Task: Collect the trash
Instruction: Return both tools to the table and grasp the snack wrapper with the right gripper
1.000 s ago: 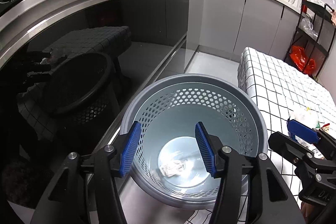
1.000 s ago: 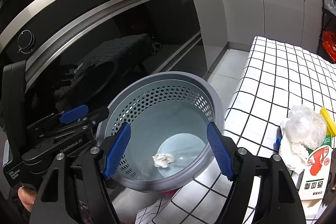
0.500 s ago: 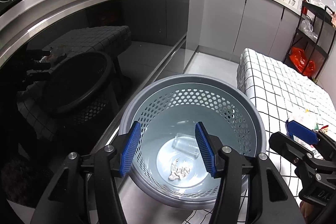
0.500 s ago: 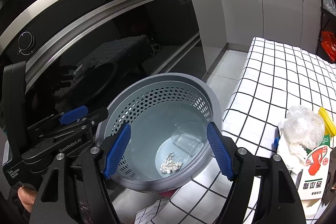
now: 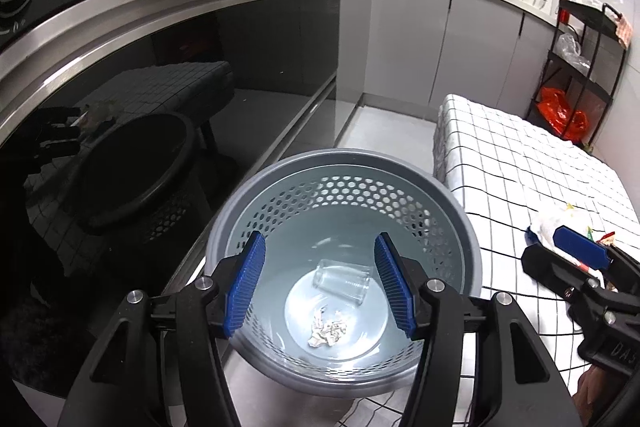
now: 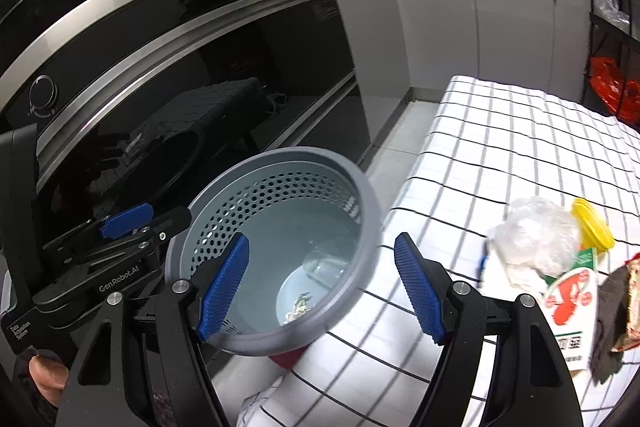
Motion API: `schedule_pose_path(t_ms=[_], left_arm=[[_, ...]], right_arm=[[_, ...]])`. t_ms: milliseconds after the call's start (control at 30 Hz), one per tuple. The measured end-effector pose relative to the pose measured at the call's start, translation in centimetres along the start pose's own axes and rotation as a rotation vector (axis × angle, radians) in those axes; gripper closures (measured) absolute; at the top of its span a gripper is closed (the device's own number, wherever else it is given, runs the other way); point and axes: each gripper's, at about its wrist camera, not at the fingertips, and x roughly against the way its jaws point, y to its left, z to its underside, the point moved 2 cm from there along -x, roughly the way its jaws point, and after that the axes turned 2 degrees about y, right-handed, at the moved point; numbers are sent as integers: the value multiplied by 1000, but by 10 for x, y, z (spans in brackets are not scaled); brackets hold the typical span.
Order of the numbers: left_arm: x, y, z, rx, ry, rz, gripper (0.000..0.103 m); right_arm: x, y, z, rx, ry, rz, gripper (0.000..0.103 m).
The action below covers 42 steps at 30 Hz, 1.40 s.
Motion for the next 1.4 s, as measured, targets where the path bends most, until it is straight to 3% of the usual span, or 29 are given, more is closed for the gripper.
schedule_pose_path(t_ms=[300,700,867,1067,1400], left_arm=[[11,-34,2,-36,-24,69,40],[25,-113,7,-108,-68,196,34],[25,-142,15,-150,-67,217,30],[24,-171,25,-193,-59,234,25],[16,-185,27,-201,-46,223,22]], right_arm=[[40,-45,8,-52,-57,110,31],[108,-131,42,-177,-109,314,31],[130,-162,57,-221,-124,395,30],[140,-200,74,-271,-94,443,30],[113,-216,92,-289,19,453,30]])
